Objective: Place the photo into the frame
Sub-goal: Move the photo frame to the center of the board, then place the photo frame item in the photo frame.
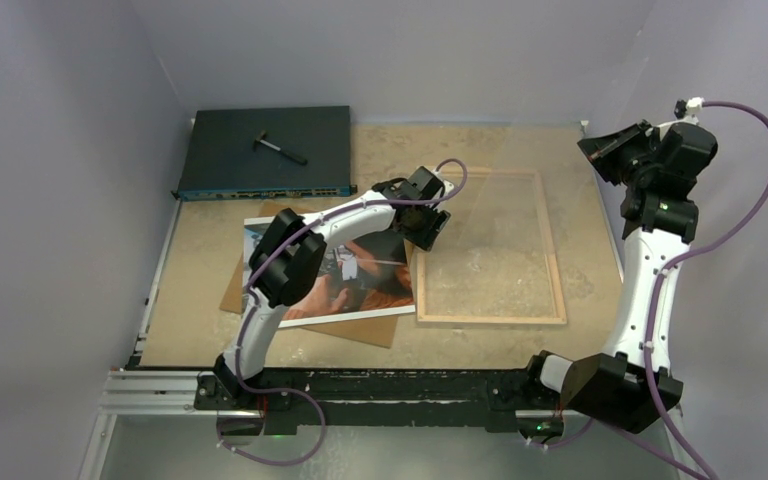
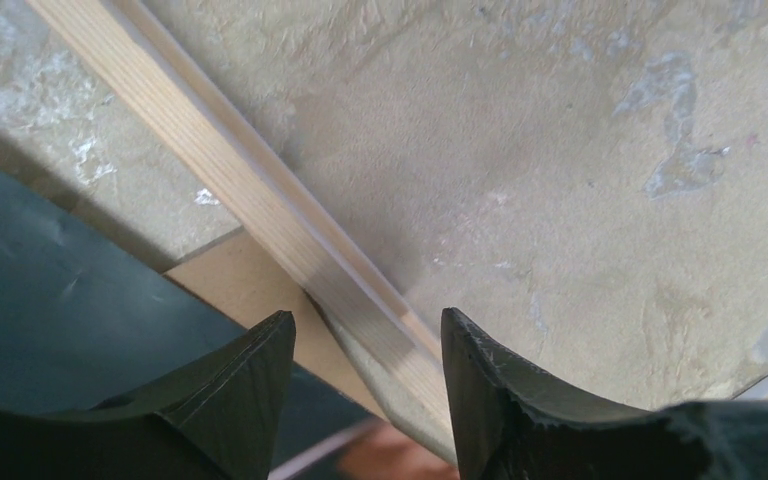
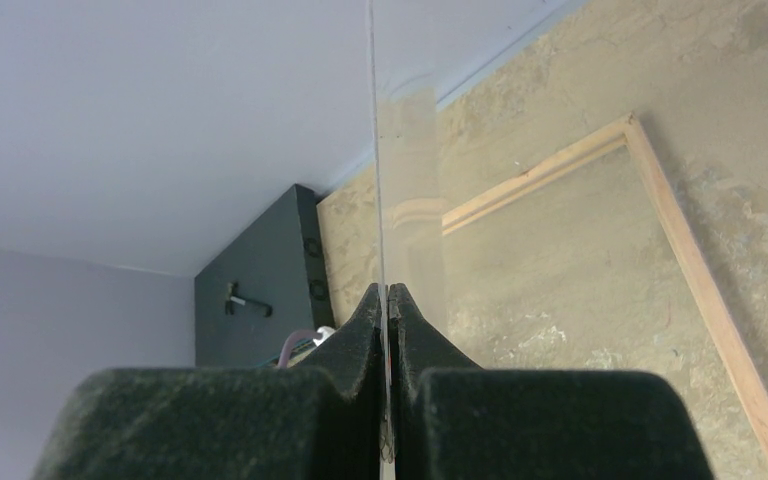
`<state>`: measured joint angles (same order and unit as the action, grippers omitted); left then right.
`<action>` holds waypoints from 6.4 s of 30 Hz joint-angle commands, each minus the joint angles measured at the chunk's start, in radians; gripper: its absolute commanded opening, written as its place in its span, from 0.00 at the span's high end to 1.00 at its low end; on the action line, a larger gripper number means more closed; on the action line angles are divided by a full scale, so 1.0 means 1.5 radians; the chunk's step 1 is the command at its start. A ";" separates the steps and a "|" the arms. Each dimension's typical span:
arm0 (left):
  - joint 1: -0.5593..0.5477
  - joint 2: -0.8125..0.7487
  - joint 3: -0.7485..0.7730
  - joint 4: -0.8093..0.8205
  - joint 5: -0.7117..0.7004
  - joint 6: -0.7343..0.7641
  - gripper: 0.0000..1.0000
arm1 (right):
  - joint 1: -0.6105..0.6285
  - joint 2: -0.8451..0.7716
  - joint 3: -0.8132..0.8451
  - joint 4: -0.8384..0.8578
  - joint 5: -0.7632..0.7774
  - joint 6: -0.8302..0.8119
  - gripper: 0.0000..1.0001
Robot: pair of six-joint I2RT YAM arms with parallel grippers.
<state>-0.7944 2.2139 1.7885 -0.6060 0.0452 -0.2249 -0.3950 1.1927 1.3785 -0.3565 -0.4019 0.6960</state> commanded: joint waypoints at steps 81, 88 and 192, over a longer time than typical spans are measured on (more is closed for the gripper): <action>0.153 -0.293 -0.349 0.147 0.059 -0.193 0.53 | 0.142 0.028 -0.092 0.166 -0.082 0.126 1.00; 0.259 -0.375 -0.303 0.094 0.188 -0.115 0.15 | 0.181 0.015 -0.100 0.132 -0.055 0.122 1.00; 0.212 -0.212 -0.387 0.174 0.235 0.104 0.74 | 0.194 0.126 -0.519 0.572 -0.204 0.104 1.00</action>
<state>-0.4606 1.8847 1.2167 -0.3946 0.3752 -0.0460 -0.1078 1.4433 0.5995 0.4332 -0.6529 0.7948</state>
